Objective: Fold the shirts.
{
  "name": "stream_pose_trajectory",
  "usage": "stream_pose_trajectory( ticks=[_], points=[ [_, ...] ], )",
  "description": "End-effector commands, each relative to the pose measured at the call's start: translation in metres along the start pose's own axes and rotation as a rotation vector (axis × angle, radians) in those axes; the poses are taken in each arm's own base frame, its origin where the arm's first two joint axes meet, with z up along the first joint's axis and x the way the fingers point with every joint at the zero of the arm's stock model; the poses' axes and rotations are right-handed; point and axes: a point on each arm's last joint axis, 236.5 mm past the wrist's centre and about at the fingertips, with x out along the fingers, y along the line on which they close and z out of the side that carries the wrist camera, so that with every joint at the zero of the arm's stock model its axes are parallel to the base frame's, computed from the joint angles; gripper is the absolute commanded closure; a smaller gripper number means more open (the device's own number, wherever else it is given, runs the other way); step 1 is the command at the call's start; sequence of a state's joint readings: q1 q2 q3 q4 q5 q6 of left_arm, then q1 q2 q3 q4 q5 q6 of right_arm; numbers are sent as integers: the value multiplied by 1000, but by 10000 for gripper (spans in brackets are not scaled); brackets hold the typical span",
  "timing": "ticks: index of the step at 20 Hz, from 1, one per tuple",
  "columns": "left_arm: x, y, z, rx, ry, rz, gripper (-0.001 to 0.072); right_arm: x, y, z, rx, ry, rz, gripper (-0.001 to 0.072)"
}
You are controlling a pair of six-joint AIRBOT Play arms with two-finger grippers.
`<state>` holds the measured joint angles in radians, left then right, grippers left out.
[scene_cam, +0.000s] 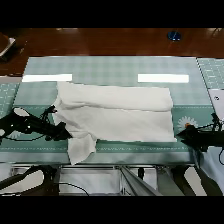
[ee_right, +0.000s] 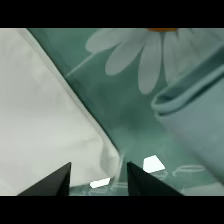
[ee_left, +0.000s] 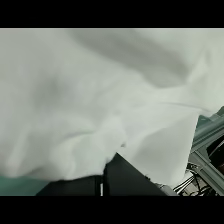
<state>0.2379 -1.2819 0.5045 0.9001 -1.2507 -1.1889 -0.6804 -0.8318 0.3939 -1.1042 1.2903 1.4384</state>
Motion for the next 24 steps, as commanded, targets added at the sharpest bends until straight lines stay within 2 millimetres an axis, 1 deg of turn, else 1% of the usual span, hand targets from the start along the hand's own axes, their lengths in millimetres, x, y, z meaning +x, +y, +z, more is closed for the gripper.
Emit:
stream_pose_trajectory(
  ticks=[1, 3, 4, 5, 8, 9, 10, 12, 13, 14, 16, 18, 20, 22, 24],
  points=[
    [-2, -12, 1, -3, -11, -40, 686, 18, -5, -22, -5, 144, -29, 304],
    [-2, -12, 1, -3, -10, -41, 686, 29, -5, -27, -19, 199, -29, 304],
    [-2, -12, 1, -3, -10, -40, 686, 34, -4, -23, -19, 199, -25, 304],
    [-2, -12, 1, -4, -12, -43, 686, 39, 0, -16, -7, 177, -8, 304],
    [-2, -15, 3, -8, -18, -54, 686, 47, 23, 10, 23, 85, 99, 308],
    [-3, -16, 3, -6, -21, -60, 686, 48, 27, 13, 31, 76, 120, 316],
    [-3, -18, 4, 3, -24, -66, 686, 49, 31, 14, 24, 77, 140, 386],
    [-7, -21, 8, 16, -33, -70, 686, 48, 41, 10, -42, 93, 187, 683],
    [-14, -25, 13, 29, -42, -75, 686, 43, 49, 7, -82, 108, 215, 690],
    [-23, -30, 20, 48, -55, -81, 686, 36, 57, 9, -119, 114, 240, 690],
    [-53, -44, 43, 87, -118, -101, 686, 19, 71, 25, -165, 85, 258, 691],
    [-84, -59, 72, 118, -216, -102, 686, 1, 86, 48, -196, 23, 275, 691],
    [-105, -72, 101, 136, -296, -83, 687, -14, 106, 68, -217, -34, 316, 691],
    [-117, -87, 130, 158, -342, -71, 686, -15, 128, 83, -259, -55, 323, 691],
    [-120, -102, 159, 178, -352, -66, 687, -9, 152, 102, -292, -67, 330, 691]
  ],
)
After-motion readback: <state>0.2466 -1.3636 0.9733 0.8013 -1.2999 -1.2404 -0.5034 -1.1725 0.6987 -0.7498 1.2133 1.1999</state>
